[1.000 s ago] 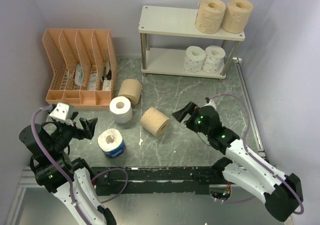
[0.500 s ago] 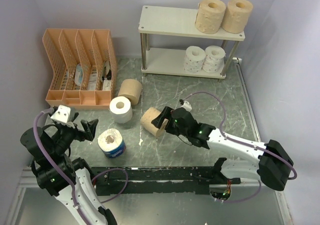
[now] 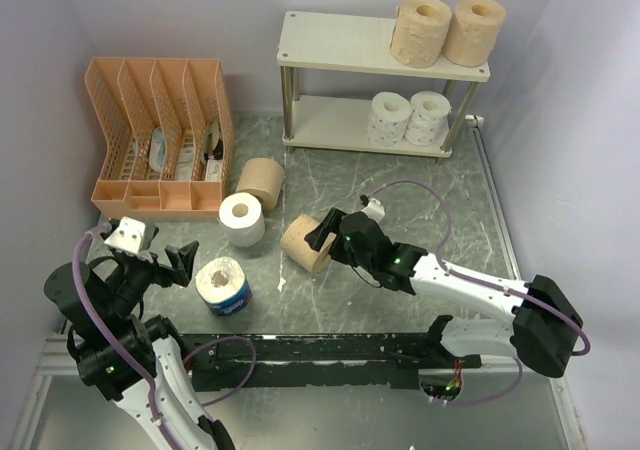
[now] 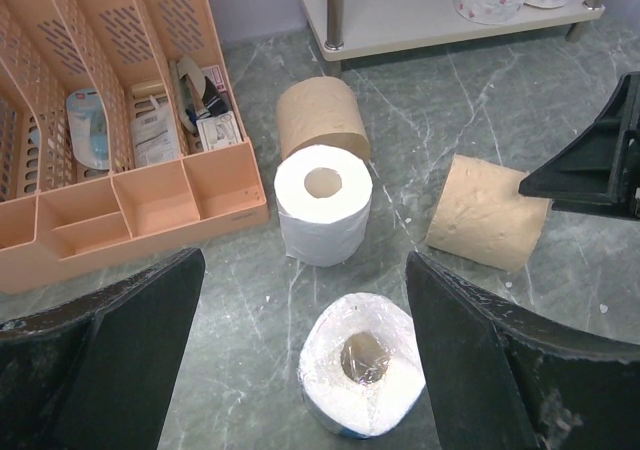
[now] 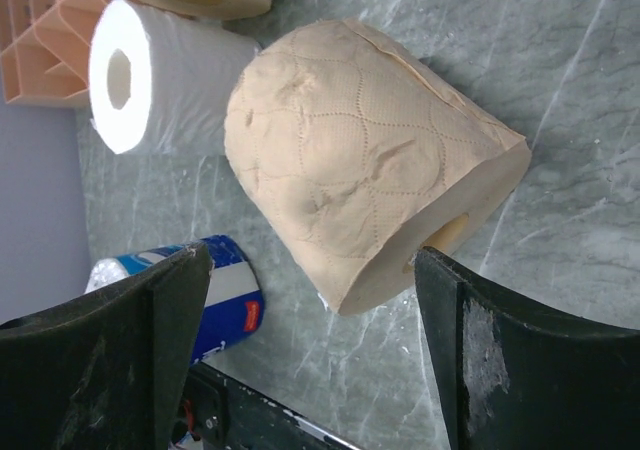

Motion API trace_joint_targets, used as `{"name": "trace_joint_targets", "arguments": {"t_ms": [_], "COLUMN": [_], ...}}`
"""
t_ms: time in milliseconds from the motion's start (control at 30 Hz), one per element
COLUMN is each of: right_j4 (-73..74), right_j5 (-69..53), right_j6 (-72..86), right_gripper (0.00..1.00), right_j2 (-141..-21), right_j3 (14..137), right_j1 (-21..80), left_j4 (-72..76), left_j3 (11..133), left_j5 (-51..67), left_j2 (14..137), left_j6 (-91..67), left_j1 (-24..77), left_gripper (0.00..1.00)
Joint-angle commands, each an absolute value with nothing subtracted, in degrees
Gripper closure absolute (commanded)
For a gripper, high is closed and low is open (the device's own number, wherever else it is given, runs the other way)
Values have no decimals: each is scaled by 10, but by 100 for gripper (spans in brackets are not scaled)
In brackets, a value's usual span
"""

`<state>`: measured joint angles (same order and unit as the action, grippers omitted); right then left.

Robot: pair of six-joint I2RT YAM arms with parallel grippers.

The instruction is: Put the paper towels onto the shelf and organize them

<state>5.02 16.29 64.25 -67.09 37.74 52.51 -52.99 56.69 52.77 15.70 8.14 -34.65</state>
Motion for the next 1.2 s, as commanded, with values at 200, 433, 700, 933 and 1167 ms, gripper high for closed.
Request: {"name": "trace_joint_targets", "arguments": {"t_ms": [200,433,700,933,1167], "right_j4": [49,34,21,38,220], "right_j5": [180,184,178,166,149], "right_j6": [656,646,647,658,696], "right_gripper": [21,33,65,100,100], "right_j2": [-707,-740,-758,-748,-783], "right_j3": [372,382,378,383,522], "right_j1": [527,527,525,521,520], "left_j4": [-523,-524,-523,-524,-524], "left_j3": [567,567,567,567,567], "left_j5": [534,534,535,536,537], "left_j2": [143,145,145,149,149], "left_j6": [84,85,84,85,86], "left_j1": [-344,-344,-344,-344,-344], "left_gripper": [6,6,6,6,6]}}
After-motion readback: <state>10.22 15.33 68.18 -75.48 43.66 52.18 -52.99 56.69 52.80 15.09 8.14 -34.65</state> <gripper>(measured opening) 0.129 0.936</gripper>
